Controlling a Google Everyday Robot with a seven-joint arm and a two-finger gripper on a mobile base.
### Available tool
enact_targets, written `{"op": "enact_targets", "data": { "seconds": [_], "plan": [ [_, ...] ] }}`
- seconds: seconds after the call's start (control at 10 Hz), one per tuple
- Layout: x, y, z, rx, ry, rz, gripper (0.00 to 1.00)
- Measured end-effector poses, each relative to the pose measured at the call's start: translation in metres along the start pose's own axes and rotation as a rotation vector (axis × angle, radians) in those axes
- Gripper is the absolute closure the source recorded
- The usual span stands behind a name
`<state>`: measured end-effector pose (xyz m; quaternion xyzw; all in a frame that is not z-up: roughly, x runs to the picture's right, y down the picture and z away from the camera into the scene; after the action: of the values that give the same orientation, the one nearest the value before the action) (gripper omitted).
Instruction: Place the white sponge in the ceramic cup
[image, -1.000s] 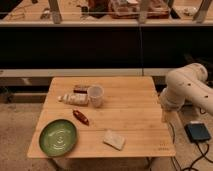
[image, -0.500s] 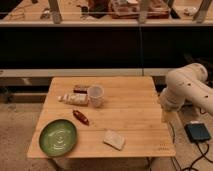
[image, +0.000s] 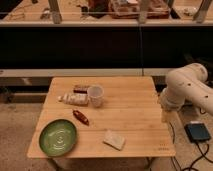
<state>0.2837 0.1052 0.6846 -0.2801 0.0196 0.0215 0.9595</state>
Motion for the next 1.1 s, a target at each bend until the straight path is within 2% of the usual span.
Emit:
{"op": "enact_targets", "data": {
  "seconds": [0.3,0.7,0.9,1.1],
  "plan": [
    [-0.016,0.004,0.003,0.004,-0.027,-0.041,0.35],
    [-0.091,0.017,0.012,0.006,-0.101,-0.151,0.35],
    [-0.112,0.027,0.030,0.001,-0.144,-0.199,0.35],
    [-0.132,0.036,0.037,-0.005,-0.171,-0.207,0.35]
  ]
}}
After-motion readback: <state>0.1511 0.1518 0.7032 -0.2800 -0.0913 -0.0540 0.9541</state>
